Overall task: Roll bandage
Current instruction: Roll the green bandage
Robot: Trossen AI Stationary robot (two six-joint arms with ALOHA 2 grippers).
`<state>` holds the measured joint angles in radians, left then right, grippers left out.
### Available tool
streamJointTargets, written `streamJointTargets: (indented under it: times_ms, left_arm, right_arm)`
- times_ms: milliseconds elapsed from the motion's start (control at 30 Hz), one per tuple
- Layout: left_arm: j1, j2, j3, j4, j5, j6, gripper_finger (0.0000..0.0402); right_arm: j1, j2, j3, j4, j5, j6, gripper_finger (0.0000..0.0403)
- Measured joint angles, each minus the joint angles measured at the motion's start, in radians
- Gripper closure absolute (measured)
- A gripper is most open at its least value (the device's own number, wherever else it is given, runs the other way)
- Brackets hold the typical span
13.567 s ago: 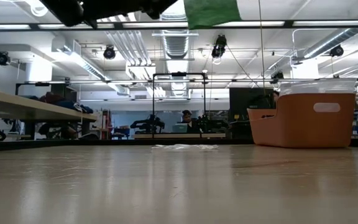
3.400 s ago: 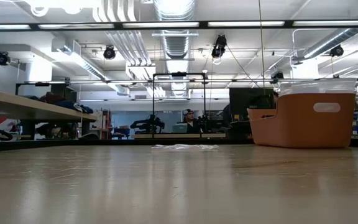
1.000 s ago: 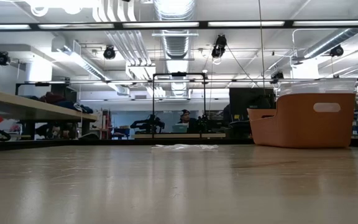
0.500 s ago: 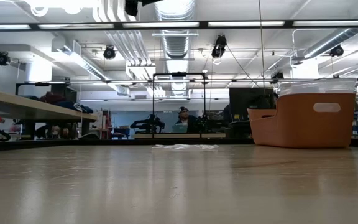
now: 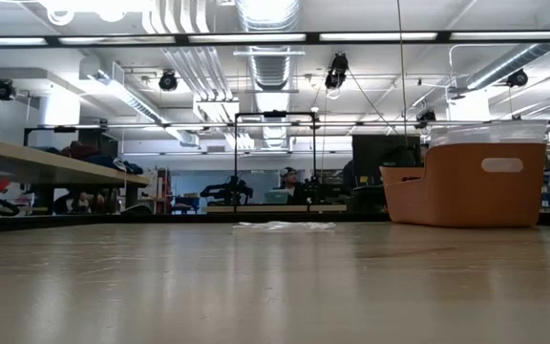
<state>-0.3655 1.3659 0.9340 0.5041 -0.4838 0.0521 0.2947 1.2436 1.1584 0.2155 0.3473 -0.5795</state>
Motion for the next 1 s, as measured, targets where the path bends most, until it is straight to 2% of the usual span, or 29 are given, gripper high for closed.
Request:
streamJointTargets:
  times_ms: [300, 667, 1000]
  left_arm:
    - [-0.076, -0.001, 0.044, -0.009, -0.007, 0.118, 0.0401]
    - [-0.077, -0.009, 0.091, -0.026, -0.005, 0.117, 0.0401]
    - [-0.073, -0.009, 0.151, -0.016, -0.033, 0.035, 0.0401]
  right_arm:
    - [0.0, 0.008, 0.0, -0.053, 0.049, -0.112, 0.04]
    - [0.0, 0.014, 0.0, -0.137, 0.056, -0.049, 0.04]
    - [0.001, 0.024, 0.0, -0.227, 0.028, 0.042, 0.04]
